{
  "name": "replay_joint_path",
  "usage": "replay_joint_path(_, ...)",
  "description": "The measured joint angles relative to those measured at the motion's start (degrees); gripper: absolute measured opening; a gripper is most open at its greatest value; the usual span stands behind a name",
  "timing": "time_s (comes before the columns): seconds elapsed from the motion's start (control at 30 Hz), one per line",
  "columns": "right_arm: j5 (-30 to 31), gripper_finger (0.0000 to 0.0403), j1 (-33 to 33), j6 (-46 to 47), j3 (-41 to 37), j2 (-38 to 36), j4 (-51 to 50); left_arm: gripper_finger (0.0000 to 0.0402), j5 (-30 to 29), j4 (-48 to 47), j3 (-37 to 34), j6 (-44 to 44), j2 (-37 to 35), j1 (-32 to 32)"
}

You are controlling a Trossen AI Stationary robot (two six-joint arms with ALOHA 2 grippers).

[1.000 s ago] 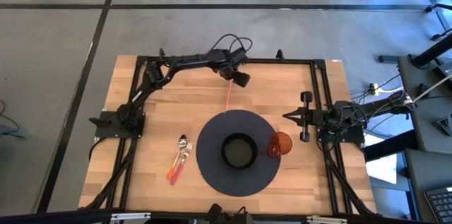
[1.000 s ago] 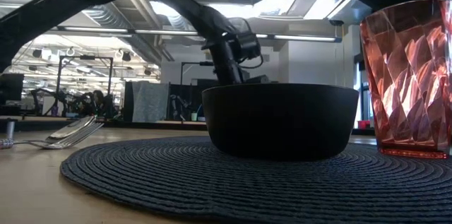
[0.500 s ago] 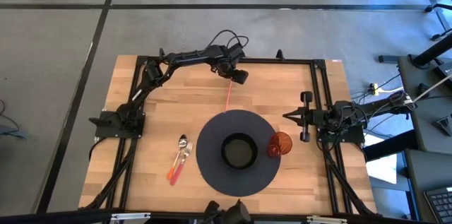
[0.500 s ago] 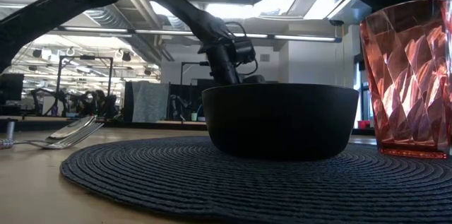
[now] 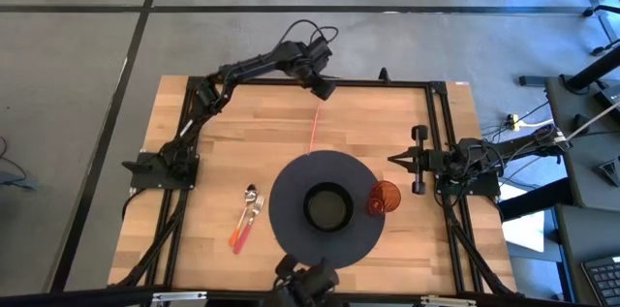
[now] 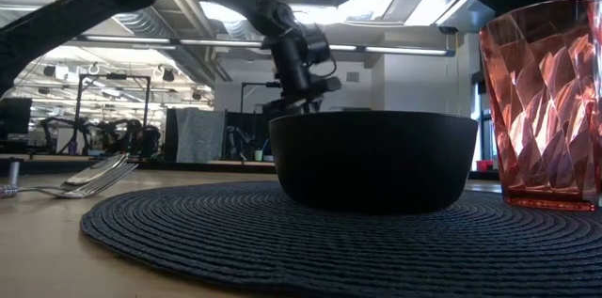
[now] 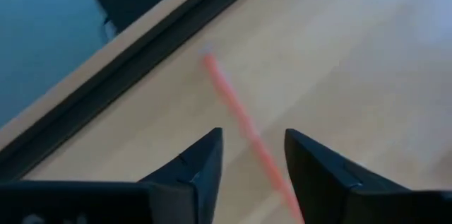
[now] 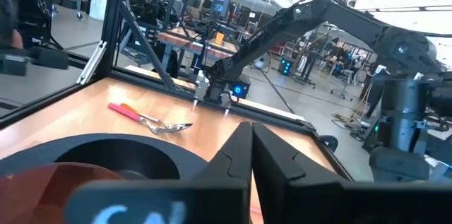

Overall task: Pick & Place Utensil
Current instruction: Put the red straw into the orange cup on the mat

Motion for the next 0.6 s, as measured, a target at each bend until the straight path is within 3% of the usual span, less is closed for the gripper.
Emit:
replay_joint_path(0.3,0.00,0.0017,0.00,2.96,0.00,0.00,-0.42,0.0145,-0.69,2.84,-3.28,5.55,0.09,0.22)
replay_joint_path(0.6,0.00,0.0020,0.00,3.84,0.00,0.03,-1.36,0.0143,-5.94,1.80,-4.74,26.55,0.14,-3.89)
